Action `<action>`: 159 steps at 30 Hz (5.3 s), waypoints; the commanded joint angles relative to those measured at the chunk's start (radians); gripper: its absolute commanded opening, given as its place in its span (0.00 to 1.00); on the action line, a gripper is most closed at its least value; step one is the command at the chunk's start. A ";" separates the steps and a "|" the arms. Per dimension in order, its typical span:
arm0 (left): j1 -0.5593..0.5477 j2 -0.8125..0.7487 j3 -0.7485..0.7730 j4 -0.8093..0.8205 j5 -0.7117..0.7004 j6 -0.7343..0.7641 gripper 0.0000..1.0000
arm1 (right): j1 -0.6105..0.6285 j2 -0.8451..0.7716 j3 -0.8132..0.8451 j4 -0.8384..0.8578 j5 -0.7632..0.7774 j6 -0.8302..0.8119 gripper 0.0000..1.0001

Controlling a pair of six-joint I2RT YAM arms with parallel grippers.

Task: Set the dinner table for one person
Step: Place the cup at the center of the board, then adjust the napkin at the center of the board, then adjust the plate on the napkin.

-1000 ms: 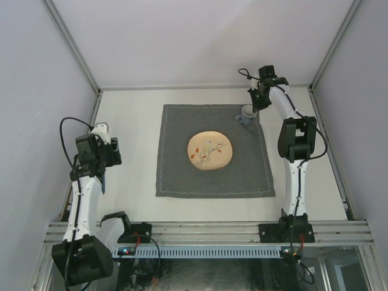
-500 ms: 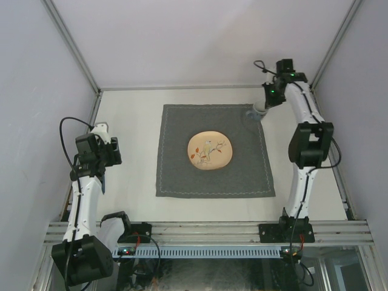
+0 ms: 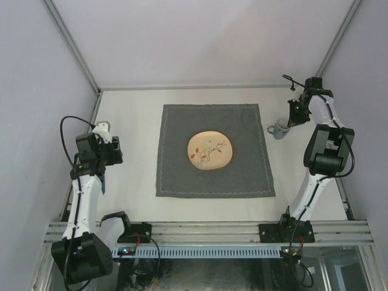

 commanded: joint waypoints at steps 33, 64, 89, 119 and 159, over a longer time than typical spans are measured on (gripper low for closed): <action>-0.171 0.461 0.082 0.012 0.392 -0.076 0.65 | -0.047 -0.425 -0.086 -0.019 -0.007 -0.005 0.37; -0.357 0.692 0.193 -0.092 0.403 -0.002 0.18 | -0.063 -0.903 -0.179 -0.159 -0.016 0.057 0.50; -0.349 0.609 0.190 -0.140 0.348 0.047 0.00 | -0.063 -0.845 -0.172 -0.136 -0.073 0.082 0.51; -0.307 0.616 0.230 -0.133 0.428 -0.007 0.59 | 0.005 -0.780 -0.164 -0.126 -0.093 0.101 0.54; -0.012 0.225 0.208 0.034 0.027 0.007 0.62 | 0.457 0.038 -0.145 0.022 -0.606 -0.102 0.56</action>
